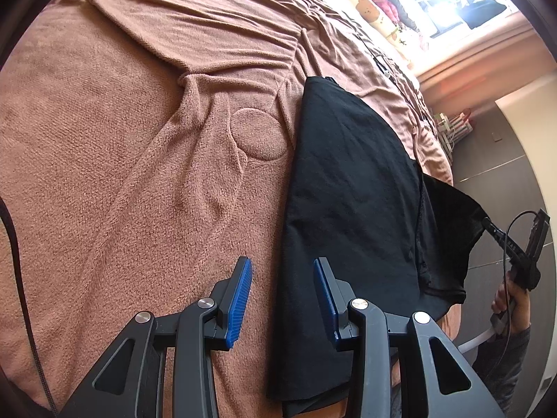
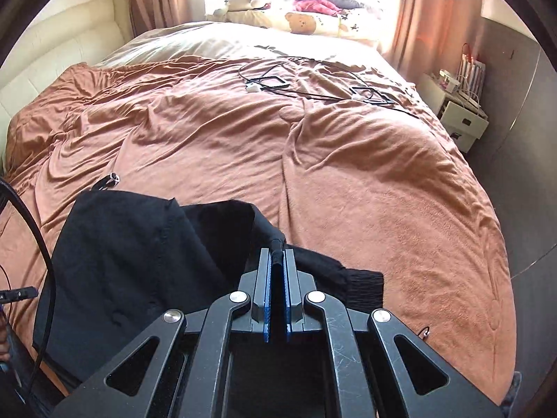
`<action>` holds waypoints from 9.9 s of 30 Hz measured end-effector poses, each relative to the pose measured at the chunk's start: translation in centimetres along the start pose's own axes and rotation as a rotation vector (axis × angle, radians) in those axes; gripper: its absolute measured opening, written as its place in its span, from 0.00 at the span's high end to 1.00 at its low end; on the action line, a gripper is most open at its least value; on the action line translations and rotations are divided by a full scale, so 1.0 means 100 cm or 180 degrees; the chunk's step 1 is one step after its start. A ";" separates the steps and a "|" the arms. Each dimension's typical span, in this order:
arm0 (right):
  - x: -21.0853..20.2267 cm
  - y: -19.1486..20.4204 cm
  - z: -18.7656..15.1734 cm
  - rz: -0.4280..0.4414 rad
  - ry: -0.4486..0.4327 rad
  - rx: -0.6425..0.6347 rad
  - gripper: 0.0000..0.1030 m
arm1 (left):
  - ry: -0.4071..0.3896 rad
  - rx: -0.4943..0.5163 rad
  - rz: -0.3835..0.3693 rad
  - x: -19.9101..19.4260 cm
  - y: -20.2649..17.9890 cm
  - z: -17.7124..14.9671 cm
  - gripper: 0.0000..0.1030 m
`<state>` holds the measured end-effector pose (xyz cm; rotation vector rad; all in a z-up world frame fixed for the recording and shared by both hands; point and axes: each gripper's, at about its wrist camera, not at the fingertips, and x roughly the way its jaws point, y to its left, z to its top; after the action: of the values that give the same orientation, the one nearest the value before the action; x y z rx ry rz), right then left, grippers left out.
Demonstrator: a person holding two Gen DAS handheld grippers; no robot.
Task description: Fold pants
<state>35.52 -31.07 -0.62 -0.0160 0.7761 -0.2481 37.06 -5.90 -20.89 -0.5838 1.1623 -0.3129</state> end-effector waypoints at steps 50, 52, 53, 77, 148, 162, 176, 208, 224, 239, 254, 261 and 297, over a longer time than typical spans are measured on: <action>-0.009 -0.146 -0.150 0.1037 0.0421 0.2360 0.53 | 0.0125 0.0074 0.0045 -0.002 -0.014 -0.037 0.62; -0.004 -0.150 -0.156 0.1062 0.0420 0.2489 0.65 | 0.0114 0.0079 0.0046 -0.004 -0.014 -0.037 0.62; -0.002 -0.153 -0.158 0.1074 0.0407 0.2557 0.78 | 0.0108 0.0080 0.0048 -0.004 -0.014 -0.037 0.62; -0.043 -0.134 -0.185 0.0572 0.0194 0.2197 0.97 | 0.0124 0.0037 0.0062 0.004 -0.008 -0.030 0.62; -0.011 -0.030 -0.073 0.0706 -0.0029 -0.0071 0.96 | 0.0194 -0.0153 -0.0188 0.008 0.000 -0.021 0.62; 0.007 -0.090 -0.061 0.0497 -0.0057 0.0934 0.99 | 0.0214 -0.0147 -0.0176 0.014 0.000 -0.013 0.62; 0.013 -0.088 -0.044 0.0481 0.0151 0.1040 0.83 | 0.0206 -0.0144 -0.0151 0.010 0.001 -0.015 0.62; 0.045 -0.099 -0.047 0.0488 0.0543 0.1028 0.77 | 0.0227 -0.0106 -0.0057 0.018 -0.007 -0.009 0.62; 0.031 -0.103 -0.051 0.0382 0.0368 0.1027 1.00 | 0.0187 0.0002 0.0002 0.029 -0.012 0.015 0.62; 0.033 -0.108 -0.063 0.0271 0.0441 0.1149 1.00 | 0.0218 -0.0029 -0.0287 0.040 -0.007 0.028 0.62; 0.022 -0.121 -0.074 0.0556 0.0382 0.1312 0.43 | 0.0301 0.0012 -0.0467 0.044 -0.012 0.013 0.96; 0.014 -0.125 -0.098 0.0665 0.0444 0.1226 0.32 | 0.0293 0.0018 -0.0451 0.041 -0.010 0.011 0.96; 0.027 -0.127 -0.144 0.1216 0.0557 0.1544 0.56 | 0.0214 -0.0146 -0.0582 0.005 0.002 0.005 0.97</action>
<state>24.63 -42.92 -11.42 0.6138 0.8592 -0.0689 37.68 -5.88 -21.24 -0.7264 1.1852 -0.4661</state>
